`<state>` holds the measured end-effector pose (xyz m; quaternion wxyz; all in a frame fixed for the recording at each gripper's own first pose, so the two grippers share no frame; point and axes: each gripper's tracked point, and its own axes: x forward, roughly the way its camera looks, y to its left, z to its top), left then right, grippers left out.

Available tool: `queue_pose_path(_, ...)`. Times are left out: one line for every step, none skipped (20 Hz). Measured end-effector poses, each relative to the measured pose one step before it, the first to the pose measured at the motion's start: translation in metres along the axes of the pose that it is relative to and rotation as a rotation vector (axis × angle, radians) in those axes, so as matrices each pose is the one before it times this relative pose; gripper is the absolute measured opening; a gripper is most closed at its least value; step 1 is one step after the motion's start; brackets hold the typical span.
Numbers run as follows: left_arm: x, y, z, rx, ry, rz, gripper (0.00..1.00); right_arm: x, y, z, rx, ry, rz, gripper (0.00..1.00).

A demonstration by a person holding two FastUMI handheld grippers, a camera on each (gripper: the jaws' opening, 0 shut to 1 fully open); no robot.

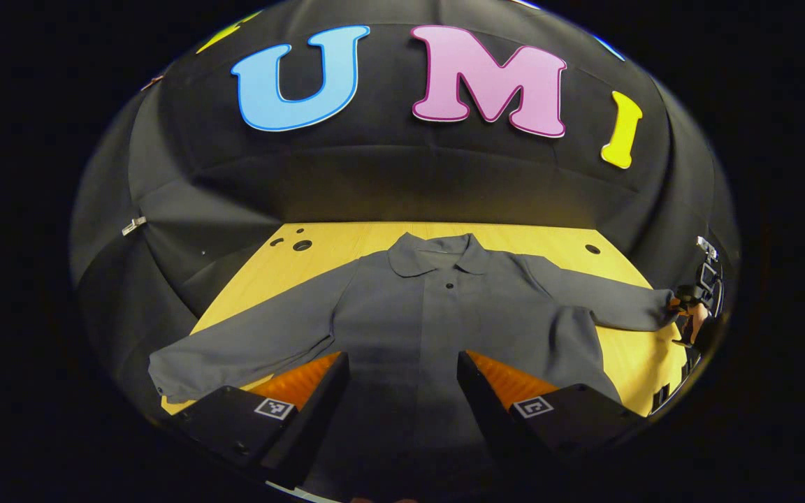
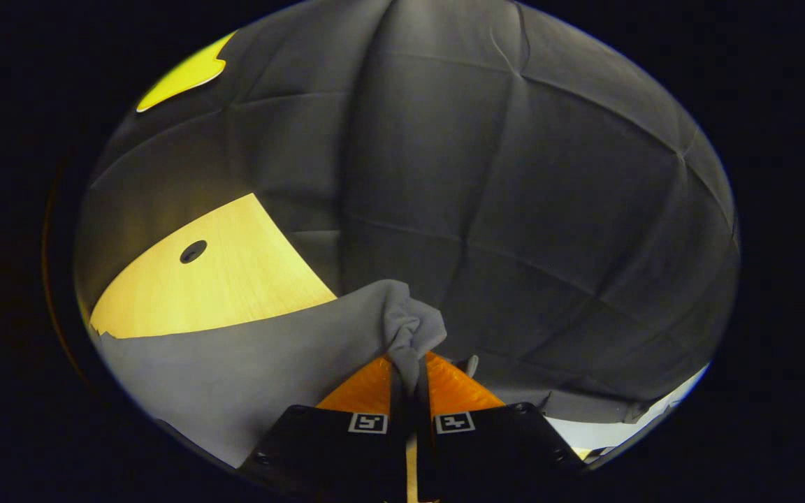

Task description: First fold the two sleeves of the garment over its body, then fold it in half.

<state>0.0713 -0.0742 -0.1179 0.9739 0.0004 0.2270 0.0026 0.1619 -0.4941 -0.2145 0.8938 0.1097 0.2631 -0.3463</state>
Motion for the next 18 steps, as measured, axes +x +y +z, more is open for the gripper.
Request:
queue_pose_path(-0.00067, 0.00188, -0.00086, -0.00394, 0.00043, 0.00209, 0.98, -0.00086, 0.00337, 0.00279, -0.00408, -0.00205, 0.0157, 0.06)
queue_pose_path(-0.00144, 0.00199, -0.00033, -0.0024, -0.00223, 0.00278, 0.98, -0.00309, 0.00191, 0.00256, 0.00388, -0.00471, 0.01902, 0.0)
queue_pose_path(-0.00089, 0.00374, -0.00043, -0.00194, -0.00696, 0.00999, 0.98, -0.00588, 0.0022, 0.00266, 0.0052, -0.00832, 0.01948, 0.06)
queue_pose_path(-0.00198, 0.00622, 0.00177, 0.00335, -0.01235, 0.01988, 0.98, -0.00569, 0.00439, 0.00369, 0.00079, -0.00494, 0.02331, 0.06)
queue_pose_path(-0.00306, 0.00474, 0.00162, 0.00224, -0.01381, 0.01583, 0.98, -0.0096, 0.00112, 0.00668, -0.01257, -0.0056, 0.00365, 0.06)
queue_pose_path(-0.00317, 0.00309, 0.00249, -0.00062, -0.01592, 0.00154, 0.98, -0.00979, 0.00168, 0.00959, -0.02768, -0.01363, 0.00267, 0.06)
queue_pose_path(-0.00351, 0.00263, -0.00052, -0.001, -0.01042, -0.00141, 0.98, -0.00737, 0.00902, 0.00853, -0.02951, -0.01648, 0.00842, 0.06)
queue_pose_path(-0.0024, 0.00372, -0.00062, -0.00296, -0.00567, 0.00019, 0.98, -0.00337, 0.0113, 0.00747, -0.02414, -0.01609, 0.01896, 0.06)
queue_pose_path(-0.00366, 0.00432, -0.00126, -0.00437, -0.00711, 0.00146, 0.98, -0.00584, 0.00869, 0.00731, -0.01588, -0.01522, 0.01702, 0.06)
queue_pose_path(-0.00261, 0.00382, -0.00097, 0.00094, -0.00798, 0.00052, 0.98, -0.00835, 0.00727, 0.011, -0.01412, -0.0165, 0.01567, 0.06)
queue_pose_path(-0.00402, 0.00378, -0.00241, 0.00935, -0.00973, -0.00252, 0.98, -0.00972, 0.00353, 0.00848, -0.01168, -0.01753, 0.02021, 0.06)
queue_pose_path(-0.00207, 0.0038, -0.00074, 0.01018, -0.00689, -0.00151, 0.98, -0.00921, 0.00619, 0.00945, -0.01223, -0.01712, 0.01763, 0.06)
queue_pose_path(-0.00283, 0.00443, -0.00259, 0.00655, -0.0036, -0.001, 0.98, -0.01173, 0.00859, 0.00941, -0.0136, -0.01586, 0.02149, 0.06)
queue_pose_path(-0.00211, 0.00546, -0.00103, -0.00456, -0.00005, 0.00034, 0.98, -0.0129, 0.0068, 0.00796, -0.01679, -0.01545, 0.02019, 0.06)
queue_pose_path(-0.00219, 0.00547, -0.00285, -0.01369, 0.00348, 0.00127, 0.98, -0.01574, 0.00864, 0.00961, -0.01405, -0.00908, 0.01839, 0.06)
queue_pose_path(-0.00269, 0.00541, -0.00087, -0.01875, 0.00455, 0.00346, 0.98, -0.01528, 0.00915, 0.0094, -0.00864, -0.01039, 0.02034, 0.06)
queue_pose_path(-0.00276, 0.006, -0.0007, -0.01756, 0.00021, 0.00531, 0.98, -0.01536, 0.00602, 0.01104, -0.00621, -0.01002, 0.01742, 0.06)
queue_pose_path(-0.00272, 0.00671, 0.00208, -0.00086, -0.00829, 0.01126, 0.98, -0.0115, 0.00695, 0.00871, -0.01496, -0.007, 0.01208, 0.06)
